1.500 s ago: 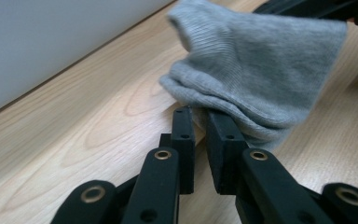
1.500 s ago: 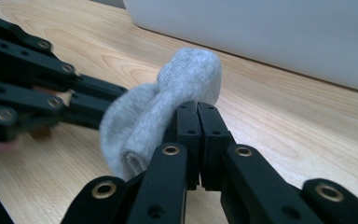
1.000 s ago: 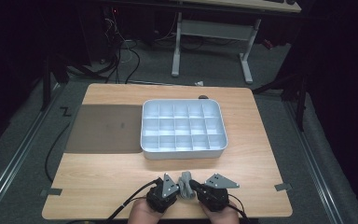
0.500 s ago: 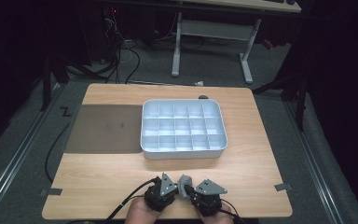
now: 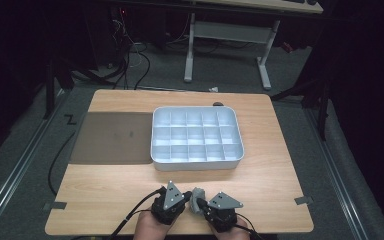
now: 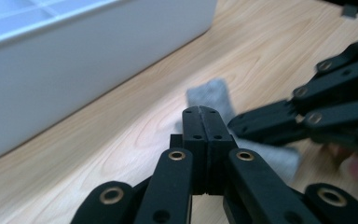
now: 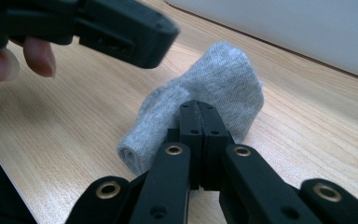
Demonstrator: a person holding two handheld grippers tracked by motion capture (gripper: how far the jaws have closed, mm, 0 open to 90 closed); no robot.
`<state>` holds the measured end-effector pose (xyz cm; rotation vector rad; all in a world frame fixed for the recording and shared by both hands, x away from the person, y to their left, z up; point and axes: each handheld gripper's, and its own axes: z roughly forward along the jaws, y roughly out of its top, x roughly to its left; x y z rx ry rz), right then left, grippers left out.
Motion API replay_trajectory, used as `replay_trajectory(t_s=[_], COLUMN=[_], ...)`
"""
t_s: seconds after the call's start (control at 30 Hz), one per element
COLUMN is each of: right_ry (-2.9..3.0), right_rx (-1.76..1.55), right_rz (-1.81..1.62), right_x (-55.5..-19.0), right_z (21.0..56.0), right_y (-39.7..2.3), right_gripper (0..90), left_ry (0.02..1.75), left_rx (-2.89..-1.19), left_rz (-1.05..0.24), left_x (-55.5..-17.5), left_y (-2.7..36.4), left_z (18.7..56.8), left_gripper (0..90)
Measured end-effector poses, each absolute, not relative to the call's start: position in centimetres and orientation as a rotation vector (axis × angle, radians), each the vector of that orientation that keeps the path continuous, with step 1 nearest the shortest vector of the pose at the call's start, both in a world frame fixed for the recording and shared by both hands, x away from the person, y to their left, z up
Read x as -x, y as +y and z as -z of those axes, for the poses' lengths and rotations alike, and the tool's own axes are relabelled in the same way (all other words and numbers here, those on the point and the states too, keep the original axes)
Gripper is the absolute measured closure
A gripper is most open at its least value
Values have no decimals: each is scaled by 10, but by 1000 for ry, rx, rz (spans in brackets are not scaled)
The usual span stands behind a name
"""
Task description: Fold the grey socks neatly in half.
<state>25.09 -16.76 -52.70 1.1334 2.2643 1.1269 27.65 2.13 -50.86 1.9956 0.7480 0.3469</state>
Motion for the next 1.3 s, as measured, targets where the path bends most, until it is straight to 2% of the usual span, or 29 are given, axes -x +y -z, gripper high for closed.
replay_trajectory(t_s=[0.23,0.77,0.8,0.83,0.87,0.9,0.93,0.97,1.0,1.07,1.3], right_ry=[2267,2219,2187,2187,2178,2178,2184,2184,2181,2191,2201], right_rx=[-1134,-1206,-1256,-1256,-1313,-1313,-1357,-1357,-1381,-1398,-1374], right_rz=[-1138,-1178,-1240,-1240,-1307,-1307,-1350,-1350,-1337,-1313,-1226], right_x=[-251,-254,-251,-251,-250,-250,-248,-248,-248,-248,-249], right_z=[527,523,518,518,514,514,514,514,517,519,523], right_y=[-168,-177,-182,-182,-185,-185,-185,-185,-184,-183,-187], right_gripper=[900,900,831,831,778,778,706,706,629,602,625], left_ry=[735,737,736,735,737,737,741,741,745,746,746], left_rx=[-1986,-2031,-2033,-2037,-2039,-2039,-2047,-2047,-2057,-2059,-2060], left_rz=[-327,-375,-381,-382,-386,-386,-381,-381,-376,-373,-358], left_x=[-279,-278,-277,-277,-276,-276,-275,-275,-274,-273,-273], left_y=[12,12,12,12,12,12,12,12,11,11,12], left_z=[513,523,523,524,524,524,527,527,531,531,530], left_gripper=[900,900,900,900,900,900,900,900,900,900,900])
